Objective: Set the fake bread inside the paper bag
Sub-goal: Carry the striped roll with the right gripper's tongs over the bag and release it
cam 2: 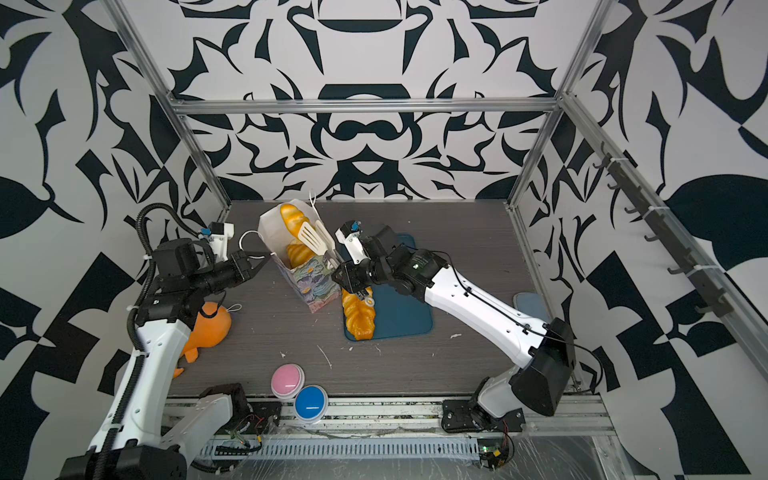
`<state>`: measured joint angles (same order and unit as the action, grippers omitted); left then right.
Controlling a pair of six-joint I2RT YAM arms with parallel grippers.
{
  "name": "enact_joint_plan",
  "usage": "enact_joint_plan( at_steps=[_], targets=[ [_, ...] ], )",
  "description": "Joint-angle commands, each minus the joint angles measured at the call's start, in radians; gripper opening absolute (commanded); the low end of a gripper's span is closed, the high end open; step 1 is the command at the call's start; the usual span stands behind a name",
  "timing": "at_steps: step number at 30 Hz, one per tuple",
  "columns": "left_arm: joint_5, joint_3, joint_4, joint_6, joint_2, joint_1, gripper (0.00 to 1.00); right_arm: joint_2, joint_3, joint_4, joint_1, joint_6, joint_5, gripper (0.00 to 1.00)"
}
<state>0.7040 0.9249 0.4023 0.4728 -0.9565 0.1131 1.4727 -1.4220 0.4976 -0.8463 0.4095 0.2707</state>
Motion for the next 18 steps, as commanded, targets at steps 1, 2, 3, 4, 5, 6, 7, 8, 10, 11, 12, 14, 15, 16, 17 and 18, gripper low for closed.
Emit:
enact_joint_plan(
  at_steps=[1, 2, 3, 4, 5, 6, 7, 8, 10, 11, 12, 14, 15, 16, 17, 18],
  targets=[
    [0.013, -0.002, 0.016, -0.004, 0.012, 0.003, 0.0, -0.021, -0.038, -0.068, -0.005, 0.001, -0.008, 0.34],
    [0.013, -0.003, 0.015, -0.004, 0.01, 0.003, 0.0, -0.02, -0.038, -0.069, -0.005, 0.001, -0.008, 0.35],
    [0.014, -0.003, 0.015, -0.006, 0.011, 0.003, 0.0, -0.021, -0.041, -0.068, -0.005, 0.001, -0.008, 0.36],
    [0.014, -0.003, 0.015, -0.005, 0.01, 0.003, 0.0, -0.021, -0.04, -0.067, -0.005, 0.002, -0.008, 0.37],
    [0.015, -0.003, 0.016, -0.005, 0.01, 0.003, 0.0, -0.02, -0.04, -0.067, -0.004, 0.002, -0.008, 0.38],
    [0.014, -0.003, 0.016, -0.004, 0.01, 0.003, 0.0, -0.021, -0.04, -0.066, -0.005, 0.001, -0.008, 0.38],
    [0.014, -0.003, 0.015, -0.004, 0.01, 0.003, 0.0, -0.021, -0.04, -0.065, -0.005, 0.001, -0.008, 0.39],
    [0.015, -0.003, 0.015, -0.005, 0.009, 0.003, 0.0, -0.021, -0.041, -0.064, -0.005, 0.001, -0.009, 0.39],
    [0.014, -0.004, 0.015, -0.004, 0.009, 0.004, 0.0, -0.023, -0.041, -0.064, -0.005, 0.0, -0.008, 0.4],
    [0.016, -0.002, 0.015, -0.005, 0.009, 0.003, 0.0, -0.024, -0.041, -0.064, -0.005, -0.001, -0.008, 0.4],
    [0.015, -0.003, 0.015, -0.005, 0.009, 0.003, 0.0, -0.024, -0.041, -0.063, -0.005, -0.001, -0.008, 0.4],
    [0.015, -0.003, 0.015, -0.005, 0.011, 0.003, 0.0, -0.026, -0.043, -0.061, -0.006, -0.001, -0.008, 0.42],
    [0.016, -0.003, 0.015, -0.004, 0.011, 0.003, 0.0, -0.026, -0.044, -0.06, -0.004, 0.0, -0.008, 0.43],
    [0.016, -0.002, 0.015, -0.005, 0.01, 0.003, 0.0, -0.026, -0.046, -0.061, -0.005, 0.0, -0.01, 0.44],
    [0.016, -0.002, 0.016, -0.005, 0.01, 0.003, 0.0, -0.026, -0.047, -0.059, -0.005, -0.002, -0.01, 0.44],
    [0.015, -0.003, 0.016, -0.005, 0.012, 0.004, 0.0, -0.027, -0.048, -0.058, -0.005, -0.003, -0.011, 0.44]
  ],
)
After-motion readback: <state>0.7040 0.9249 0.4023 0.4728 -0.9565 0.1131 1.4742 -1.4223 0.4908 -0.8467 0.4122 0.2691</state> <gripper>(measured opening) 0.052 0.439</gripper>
